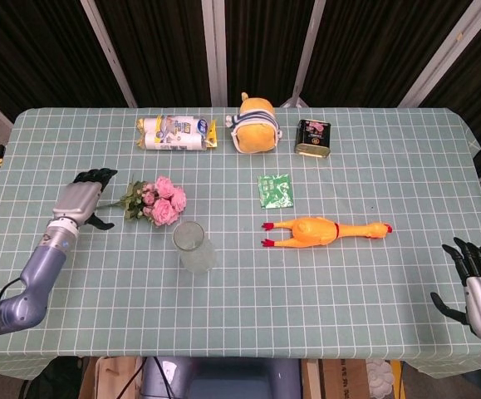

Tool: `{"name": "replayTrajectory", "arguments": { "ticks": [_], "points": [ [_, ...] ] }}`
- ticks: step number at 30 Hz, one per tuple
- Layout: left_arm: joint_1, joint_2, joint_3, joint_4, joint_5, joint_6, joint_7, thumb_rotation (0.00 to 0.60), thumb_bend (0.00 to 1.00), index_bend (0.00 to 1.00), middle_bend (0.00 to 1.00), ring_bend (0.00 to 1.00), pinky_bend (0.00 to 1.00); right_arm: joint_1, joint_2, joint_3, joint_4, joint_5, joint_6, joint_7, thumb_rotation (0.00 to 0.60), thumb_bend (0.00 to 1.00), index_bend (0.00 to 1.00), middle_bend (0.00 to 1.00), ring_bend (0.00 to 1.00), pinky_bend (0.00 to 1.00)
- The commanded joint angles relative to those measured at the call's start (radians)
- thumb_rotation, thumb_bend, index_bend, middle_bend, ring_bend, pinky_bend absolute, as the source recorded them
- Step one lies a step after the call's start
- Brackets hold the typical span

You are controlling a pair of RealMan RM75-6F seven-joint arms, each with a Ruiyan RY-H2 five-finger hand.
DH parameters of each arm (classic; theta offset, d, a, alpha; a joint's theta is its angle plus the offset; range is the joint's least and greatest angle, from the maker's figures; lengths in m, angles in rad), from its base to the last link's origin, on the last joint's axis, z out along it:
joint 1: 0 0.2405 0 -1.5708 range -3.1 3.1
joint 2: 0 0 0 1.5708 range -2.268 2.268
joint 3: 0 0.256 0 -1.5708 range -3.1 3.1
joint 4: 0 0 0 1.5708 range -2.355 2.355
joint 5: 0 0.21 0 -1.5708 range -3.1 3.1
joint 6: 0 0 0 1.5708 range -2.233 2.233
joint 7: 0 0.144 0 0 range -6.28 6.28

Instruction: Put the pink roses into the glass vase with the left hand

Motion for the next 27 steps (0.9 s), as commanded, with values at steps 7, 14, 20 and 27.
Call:
{"name": "replayTrajectory", "arguments": {
  "ticks": [7, 14, 20, 27],
  "points": [
    [-0.072, -0.136, 0.018, 0.137, -0.046, -0.005, 0.045, 0.6, 0.16, 0.05, 0.03, 0.0, 0.02, 0.008, -0.012, 0.005, 0.014, 0.016, -0.017, -0.016, 0.6, 0.28, 0.15, 0.08, 0.04, 0.0],
    [-0.112, -0.216, 0.019, 0.235, -0.091, -0.042, 0.054, 0.6, 0.16, 0.05, 0.03, 0.0, 0.02, 0.019, -0.023, 0.004, 0.022, 0.02, -0.038, -0.03, 0.6, 0.28, 0.15, 0.08, 0.04, 0.0],
    [-0.148, -0.273, -0.001, 0.3, -0.103, -0.077, 0.029, 0.6, 0.16, 0.05, 0.03, 0.0, 0.02, 0.025, -0.03, 0.006, 0.027, 0.026, -0.046, -0.038, 0.6, 0.28, 0.15, 0.08, 0.04, 0.0],
    [-0.177, -0.313, 0.002, 0.329, -0.084, -0.073, 0.036, 0.6, 0.17, 0.08, 0.08, 0.0, 0.05, 0.029, -0.032, 0.008, 0.031, 0.029, -0.053, -0.035, 0.6, 0.28, 0.15, 0.08, 0.04, 0.0]
  ]
}}
